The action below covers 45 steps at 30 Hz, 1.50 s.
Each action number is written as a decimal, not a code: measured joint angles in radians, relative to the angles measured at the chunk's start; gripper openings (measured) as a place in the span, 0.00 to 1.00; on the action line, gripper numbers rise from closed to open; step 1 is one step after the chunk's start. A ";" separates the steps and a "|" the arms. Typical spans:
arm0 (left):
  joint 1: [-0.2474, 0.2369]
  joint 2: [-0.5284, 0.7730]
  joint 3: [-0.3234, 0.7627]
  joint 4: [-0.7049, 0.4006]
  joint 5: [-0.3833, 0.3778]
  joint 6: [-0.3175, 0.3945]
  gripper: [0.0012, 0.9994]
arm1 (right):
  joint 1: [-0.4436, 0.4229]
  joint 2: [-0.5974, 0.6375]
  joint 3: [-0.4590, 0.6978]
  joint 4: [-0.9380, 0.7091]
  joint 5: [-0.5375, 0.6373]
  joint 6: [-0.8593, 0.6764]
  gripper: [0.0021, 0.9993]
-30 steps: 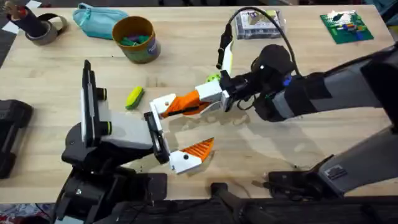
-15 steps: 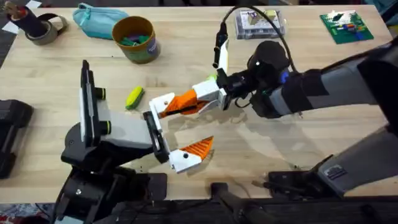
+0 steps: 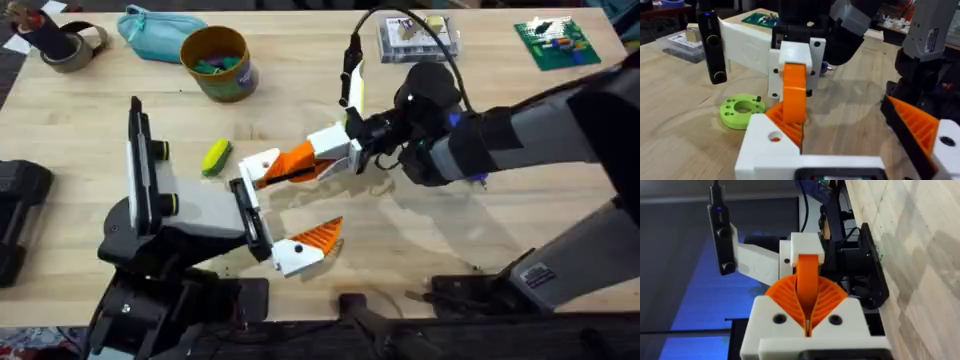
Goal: Pick up the gripper from the table and insert it into the empty holder that is missing its gripper. Then pick up a screw, insert it into the mounting hole, and use the screwdriver to tighten it. Finally, clean up the table by picking up the vegetable and placing it into the bucket.
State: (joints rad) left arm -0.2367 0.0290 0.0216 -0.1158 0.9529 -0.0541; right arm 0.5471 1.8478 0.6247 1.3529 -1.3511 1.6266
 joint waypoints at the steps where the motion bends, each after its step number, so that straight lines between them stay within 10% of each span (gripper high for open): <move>1: 0.000 0.000 0.000 0.000 0.000 0.000 0.99 | -0.001 0.000 0.000 0.000 0.000 0.000 0.02; 45: 0.000 0.000 0.000 0.000 0.001 0.001 0.99 | -0.015 0.000 0.006 -0.007 0.013 -0.027 0.02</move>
State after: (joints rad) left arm -0.2371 0.0288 0.0216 -0.1158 0.9537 -0.0526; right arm 0.5320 1.8479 0.6302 1.3455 -1.3384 1.5997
